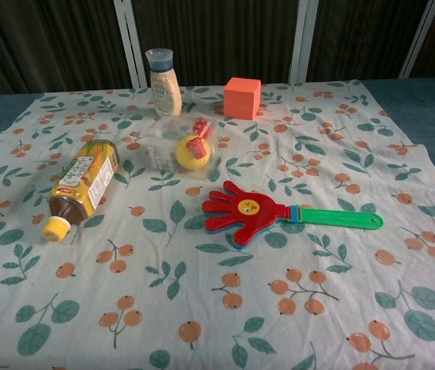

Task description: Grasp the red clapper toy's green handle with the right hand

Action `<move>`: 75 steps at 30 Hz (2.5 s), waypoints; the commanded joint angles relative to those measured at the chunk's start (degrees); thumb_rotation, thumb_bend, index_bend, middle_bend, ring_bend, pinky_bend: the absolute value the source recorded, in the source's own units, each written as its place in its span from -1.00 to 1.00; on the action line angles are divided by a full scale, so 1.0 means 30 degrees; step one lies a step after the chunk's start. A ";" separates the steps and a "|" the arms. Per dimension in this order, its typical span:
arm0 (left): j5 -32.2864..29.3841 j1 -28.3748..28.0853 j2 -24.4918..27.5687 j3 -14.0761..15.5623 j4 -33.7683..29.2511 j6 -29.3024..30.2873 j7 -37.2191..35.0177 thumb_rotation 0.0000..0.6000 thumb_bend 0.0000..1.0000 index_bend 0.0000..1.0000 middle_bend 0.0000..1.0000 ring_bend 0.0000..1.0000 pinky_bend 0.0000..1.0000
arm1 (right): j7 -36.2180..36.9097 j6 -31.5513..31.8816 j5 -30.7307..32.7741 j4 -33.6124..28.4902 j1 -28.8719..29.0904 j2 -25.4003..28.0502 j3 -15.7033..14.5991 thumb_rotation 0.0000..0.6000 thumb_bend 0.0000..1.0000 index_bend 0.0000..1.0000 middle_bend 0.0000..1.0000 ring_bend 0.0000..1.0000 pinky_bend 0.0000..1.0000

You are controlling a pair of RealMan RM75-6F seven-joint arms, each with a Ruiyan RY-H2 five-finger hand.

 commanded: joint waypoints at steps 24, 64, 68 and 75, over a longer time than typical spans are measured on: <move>0.1047 0.0032 0.1046 0.0459 -0.0100 0.0223 -0.2916 1.00 -0.06 -1.00 -0.94 -0.97 -0.77 | -0.3004 -0.8103 0.3838 -0.0789 0.6110 -0.6097 0.2184 1.00 -0.37 -0.23 -1.00 -1.00 -1.00; 0.1582 0.0167 0.1506 0.0778 -0.0060 0.0486 -0.3957 1.00 -0.06 -1.00 -0.94 -0.96 -0.77 | -0.5467 -0.8025 0.7926 0.3278 0.8415 -1.0203 0.2021 1.00 -0.21 0.09 -1.00 -1.00 -1.00; 0.1648 0.0204 0.1511 0.0795 -0.0039 0.0583 -0.3984 1.00 -0.06 -1.00 -0.94 -0.96 -0.77 | -0.5490 -0.8074 0.8021 0.3380 0.8512 -1.0306 0.1985 1.00 -0.21 0.09 -1.00 -1.00 -1.00; 0.1652 0.0213 0.1521 0.0798 -0.0036 0.0601 -0.4018 1.00 -0.06 -1.00 -0.94 -0.96 -0.77 | -0.5383 -0.8074 0.8085 0.3427 0.8602 -1.0389 0.1929 1.00 -0.21 0.13 -1.00 -1.00 -1.00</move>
